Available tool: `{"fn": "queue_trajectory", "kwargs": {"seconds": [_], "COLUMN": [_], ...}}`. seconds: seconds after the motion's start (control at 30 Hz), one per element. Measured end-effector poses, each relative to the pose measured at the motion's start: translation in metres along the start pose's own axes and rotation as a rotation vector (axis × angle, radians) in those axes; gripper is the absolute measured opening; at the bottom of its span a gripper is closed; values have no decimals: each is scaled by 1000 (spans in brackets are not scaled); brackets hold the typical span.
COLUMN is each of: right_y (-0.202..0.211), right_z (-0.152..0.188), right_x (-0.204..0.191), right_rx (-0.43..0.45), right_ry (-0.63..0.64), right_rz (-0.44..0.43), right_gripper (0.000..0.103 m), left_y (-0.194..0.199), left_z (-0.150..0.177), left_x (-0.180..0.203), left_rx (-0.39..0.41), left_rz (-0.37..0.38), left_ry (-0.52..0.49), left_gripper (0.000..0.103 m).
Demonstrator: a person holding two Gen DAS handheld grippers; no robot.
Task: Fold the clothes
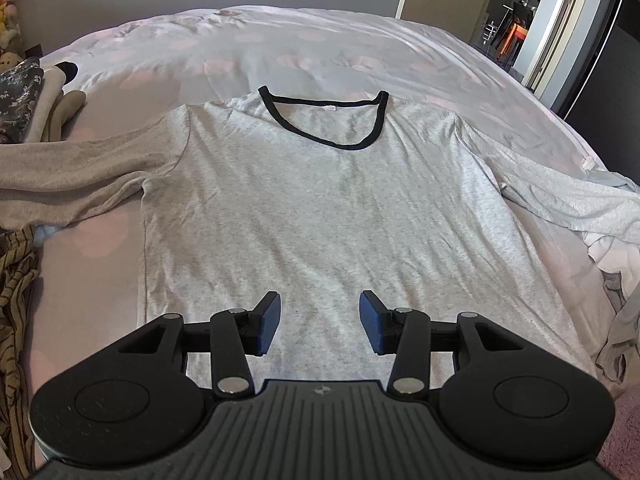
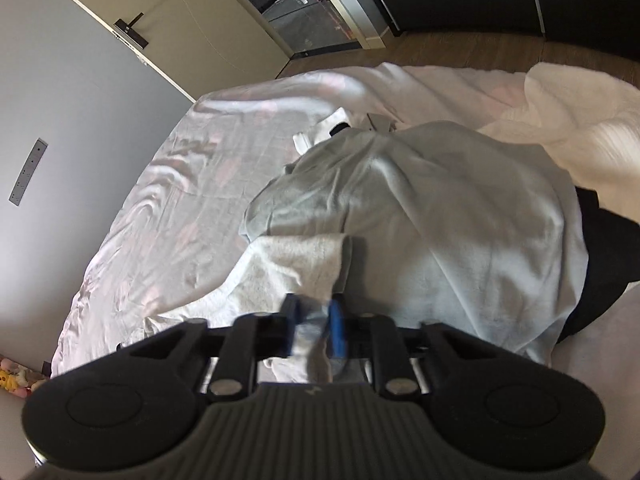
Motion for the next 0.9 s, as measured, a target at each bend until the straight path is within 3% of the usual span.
{"fn": "queue_trajectory", "kwargs": {"seconds": [0.07, 0.3, 0.43, 0.5, 0.53, 0.57, 0.6, 0.9], "right_y": [6, 16, 12, 9, 8, 7, 6, -11], "right_z": [-7, -69, -73, -71, -70, -69, -68, -28], "right_x": [-11, -50, -47, -43, -42, -40, -39, 5], "right_rx": [25, 105, 75, 53, 42, 31, 20, -92], "right_ry": [43, 168, 158, 148, 143, 138, 132, 85], "right_rz": [14, 42, 57, 61, 63, 65, 67, 104], "right_gripper": [4, 0, 1, 9, 18, 38, 43, 44], "left_y": [0, -5, 0, 1, 0, -2, -3, 0], "left_z": [2, 7, 7, 7, 7, 7, 6, 13], "left_x": [-4, -8, -5, -5, -6, -6, -6, -10], "left_rx": [-6, -38, -29, -28, -32, -36, -38, -47], "left_rz": [-10, -7, 11, 16, 13, 8, 6, 8], "left_ry": [8, 50, 53, 61, 62, 62, 64, 66], "left_gripper": [42, 42, 42, 42, 42, 42, 42, 43]}}
Point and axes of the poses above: each gripper's, at about its wrist camera, not at the fingertips, and y roughly against the way its jaws point, x to its right, z to its underside, the point moved 6 cm from there along -y, roughly the way its jaws point, and after that the axes turned 9 degrees about -z, right-handed, at the moved point
